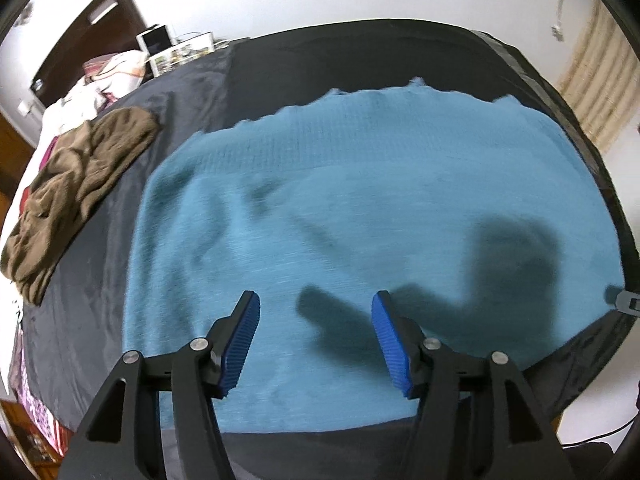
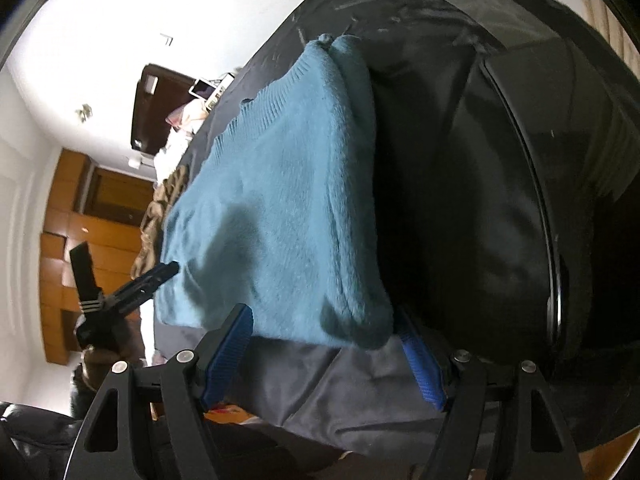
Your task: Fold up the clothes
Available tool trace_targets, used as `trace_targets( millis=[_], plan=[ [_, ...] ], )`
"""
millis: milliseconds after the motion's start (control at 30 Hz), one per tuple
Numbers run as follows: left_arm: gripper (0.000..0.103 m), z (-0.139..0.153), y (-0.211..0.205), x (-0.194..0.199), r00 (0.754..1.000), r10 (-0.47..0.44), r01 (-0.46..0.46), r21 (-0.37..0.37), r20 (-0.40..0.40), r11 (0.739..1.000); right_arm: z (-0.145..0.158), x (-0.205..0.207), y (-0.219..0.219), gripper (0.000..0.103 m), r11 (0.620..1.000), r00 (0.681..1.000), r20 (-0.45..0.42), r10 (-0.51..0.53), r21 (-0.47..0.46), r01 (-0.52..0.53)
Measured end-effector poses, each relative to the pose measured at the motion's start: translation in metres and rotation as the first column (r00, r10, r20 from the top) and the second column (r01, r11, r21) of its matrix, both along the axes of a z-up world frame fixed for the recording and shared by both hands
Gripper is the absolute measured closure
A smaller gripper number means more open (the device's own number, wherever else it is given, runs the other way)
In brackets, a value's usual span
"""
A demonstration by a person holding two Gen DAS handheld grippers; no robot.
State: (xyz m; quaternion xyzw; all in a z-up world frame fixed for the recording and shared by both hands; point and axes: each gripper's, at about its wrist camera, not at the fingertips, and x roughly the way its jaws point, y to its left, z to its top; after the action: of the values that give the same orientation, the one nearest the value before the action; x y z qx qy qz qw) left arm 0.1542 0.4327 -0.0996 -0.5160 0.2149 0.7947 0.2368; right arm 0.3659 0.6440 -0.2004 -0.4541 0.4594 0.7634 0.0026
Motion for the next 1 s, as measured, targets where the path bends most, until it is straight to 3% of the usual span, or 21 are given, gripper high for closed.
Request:
trace_targets(
  millis=[167,367,633,833,1000],
  plan=[
    [0.037,-0.005,0.018,0.009,0.997,-0.073,0.073,0.021,0.026,0.997,-0.002,0.009,0.006,0.027,0.995,0.996,-0.038,-0.078,-0.068,0.075],
    [0.036,-0.017,0.025,0.005,0.991,-0.079,0.074,0.051,0.109,0.996,-0.009,-0.007,0.009,0.027,0.976,0.982,-0.076,-0.17,-0.15,0.158],
    [0.035,-0.02,0.028,0.004,0.99,-0.073,0.067,0.053,0.118,0.996,-0.013,-0.019,0.006,0.028,0.963,0.973,-0.099,-0.207,-0.198,0.184],
    [0.03,-0.022,0.024,0.005,0.988,-0.071,0.064,0.055,0.134,0.996,-0.011,-0.018,0.011,0.031,0.935,0.955,-0.153,-0.255,-0.291,0.203],
    [0.026,-0.025,0.026,0.007,0.986,-0.083,0.077,0.048,0.144,0.996,-0.008,-0.027,0.011,0.031,0.943,0.958,-0.155,-0.242,-0.269,0.194]
  ],
)
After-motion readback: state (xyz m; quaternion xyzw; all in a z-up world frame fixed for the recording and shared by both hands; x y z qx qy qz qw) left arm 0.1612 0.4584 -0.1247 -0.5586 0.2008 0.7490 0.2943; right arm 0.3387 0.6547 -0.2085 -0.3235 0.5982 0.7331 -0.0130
